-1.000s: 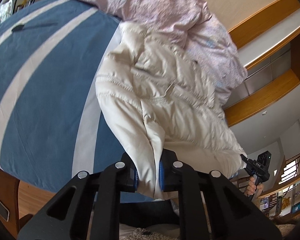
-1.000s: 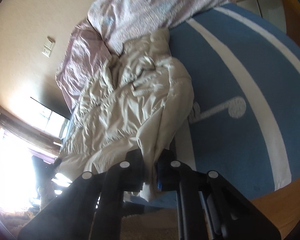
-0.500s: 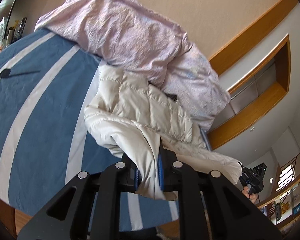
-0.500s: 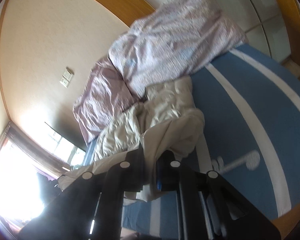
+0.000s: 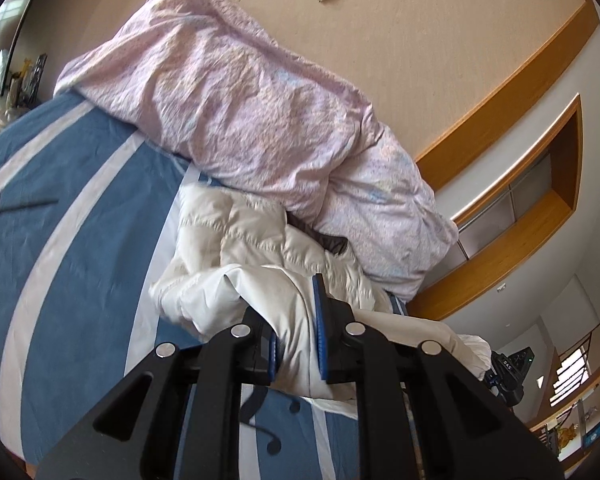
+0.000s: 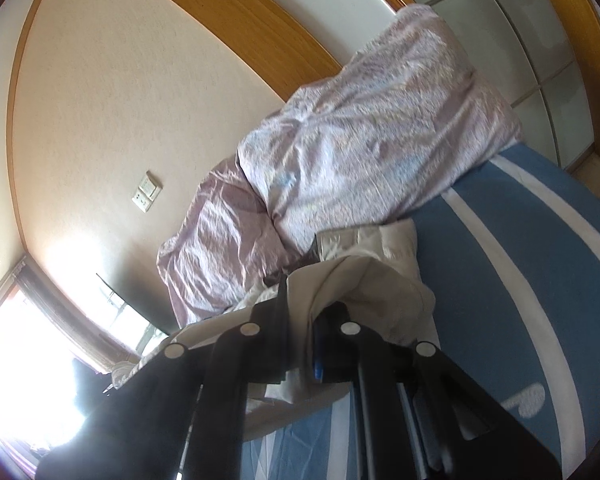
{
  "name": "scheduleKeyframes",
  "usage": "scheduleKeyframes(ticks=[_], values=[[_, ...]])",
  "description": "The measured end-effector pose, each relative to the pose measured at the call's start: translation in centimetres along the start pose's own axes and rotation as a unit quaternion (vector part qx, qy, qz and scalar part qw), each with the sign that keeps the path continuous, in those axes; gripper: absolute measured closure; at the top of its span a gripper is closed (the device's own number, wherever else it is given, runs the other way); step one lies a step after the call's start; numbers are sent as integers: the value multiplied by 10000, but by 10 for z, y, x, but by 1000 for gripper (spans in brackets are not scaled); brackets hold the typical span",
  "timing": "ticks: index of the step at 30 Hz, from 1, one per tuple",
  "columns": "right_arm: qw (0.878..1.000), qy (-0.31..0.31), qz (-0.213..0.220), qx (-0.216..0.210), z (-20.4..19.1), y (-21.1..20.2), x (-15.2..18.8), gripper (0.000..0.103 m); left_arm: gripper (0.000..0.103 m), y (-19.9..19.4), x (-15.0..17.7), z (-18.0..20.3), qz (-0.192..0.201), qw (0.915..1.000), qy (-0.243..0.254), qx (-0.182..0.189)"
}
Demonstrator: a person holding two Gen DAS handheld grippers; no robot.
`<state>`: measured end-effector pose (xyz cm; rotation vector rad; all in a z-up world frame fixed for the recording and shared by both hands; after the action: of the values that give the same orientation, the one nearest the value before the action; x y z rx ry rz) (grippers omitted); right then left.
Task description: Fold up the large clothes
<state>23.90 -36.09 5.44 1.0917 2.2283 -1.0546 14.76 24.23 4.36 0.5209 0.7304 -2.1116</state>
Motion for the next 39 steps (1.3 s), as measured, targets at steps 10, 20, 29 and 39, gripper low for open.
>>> scheduleKeyframes(ticks=[10,20,29,39], values=[[9969,-4,297,722,-28,94,-58,93,90,74,-69,-15,158,9987,-253,-403],[9764,136,-96,2155,-9,239,-71,90,85,167,-105,-86,265,9895,-1001,-1005],[9725,330,-233,2292,-2,276,-72,50,41,191,-111,-113,292,9878,-1346,-734],[9608,-2076,170,1827,-83,220,-34,33,11,155,-90,-36,517,9945,438,-793]])
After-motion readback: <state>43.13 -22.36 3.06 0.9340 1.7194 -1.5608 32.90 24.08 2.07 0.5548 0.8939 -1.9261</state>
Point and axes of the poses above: each gripper's, at about its wrist camera, not at the fingertips, and y roughly the way its jaws point, z to its right, x to its underside, the point moved 3 cm from there along y, roughly the way its jaws point, and after that the axes turned 10 degrees about x, right-handed, at the moved point
